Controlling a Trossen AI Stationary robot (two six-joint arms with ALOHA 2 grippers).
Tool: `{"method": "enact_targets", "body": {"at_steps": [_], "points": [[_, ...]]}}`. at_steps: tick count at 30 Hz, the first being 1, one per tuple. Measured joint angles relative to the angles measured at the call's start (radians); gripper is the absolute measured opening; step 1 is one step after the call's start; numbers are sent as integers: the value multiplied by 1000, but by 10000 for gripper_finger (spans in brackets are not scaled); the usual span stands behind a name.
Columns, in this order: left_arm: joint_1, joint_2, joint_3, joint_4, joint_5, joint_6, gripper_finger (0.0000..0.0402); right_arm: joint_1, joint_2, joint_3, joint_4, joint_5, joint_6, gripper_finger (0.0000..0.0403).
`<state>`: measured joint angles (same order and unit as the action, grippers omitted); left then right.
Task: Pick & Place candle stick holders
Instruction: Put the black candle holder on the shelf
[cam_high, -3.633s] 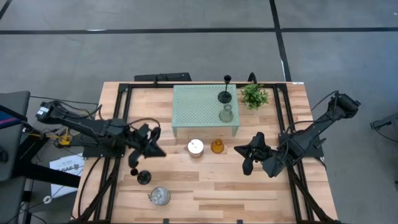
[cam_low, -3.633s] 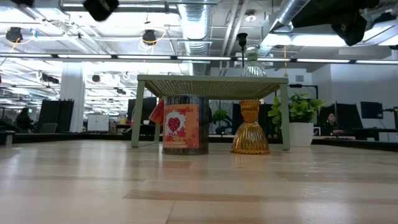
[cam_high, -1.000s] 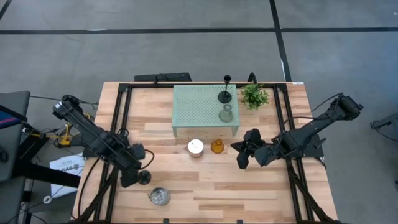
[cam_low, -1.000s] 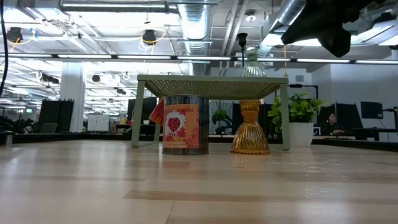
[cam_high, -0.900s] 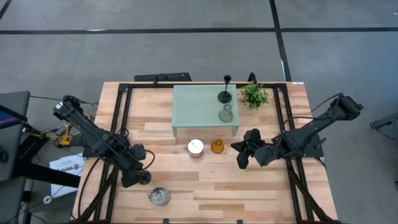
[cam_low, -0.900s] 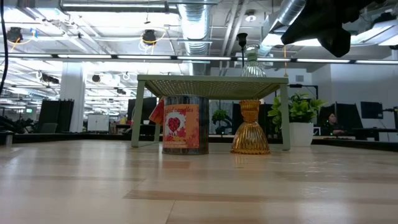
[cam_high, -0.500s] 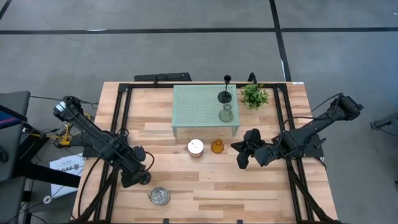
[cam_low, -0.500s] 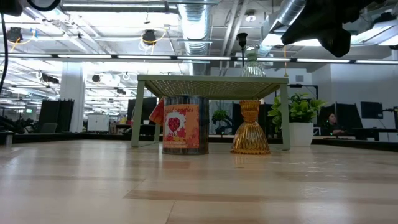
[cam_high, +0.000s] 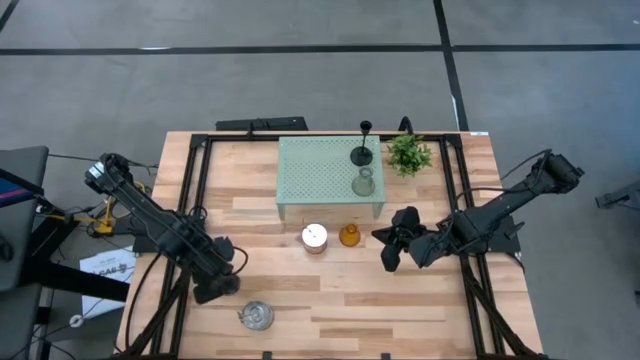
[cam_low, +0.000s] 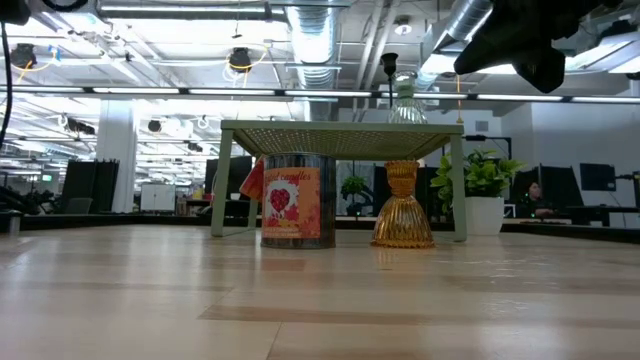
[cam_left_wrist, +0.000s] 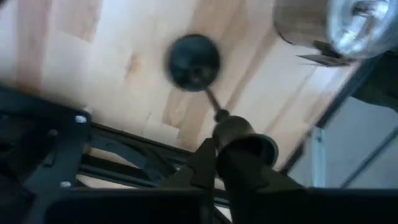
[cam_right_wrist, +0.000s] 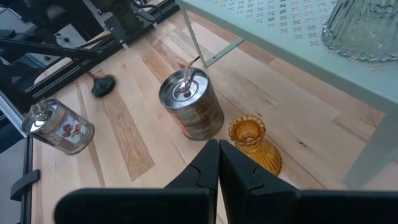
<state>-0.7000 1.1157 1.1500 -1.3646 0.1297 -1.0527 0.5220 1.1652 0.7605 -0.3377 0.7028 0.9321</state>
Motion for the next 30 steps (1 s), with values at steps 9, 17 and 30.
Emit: {"method": "enact_targets", "body": {"at_steps": [9,17,30], "points": [[0,-3,2,35,0,-1,7,0,0,0,0,0,0,1],[0,-10,37,56,-35,-3,5,0,0,0,-6,0,0,1],[88,-50,186,36,-133,18,4,0,0,0,-10,0,0,1]]}}
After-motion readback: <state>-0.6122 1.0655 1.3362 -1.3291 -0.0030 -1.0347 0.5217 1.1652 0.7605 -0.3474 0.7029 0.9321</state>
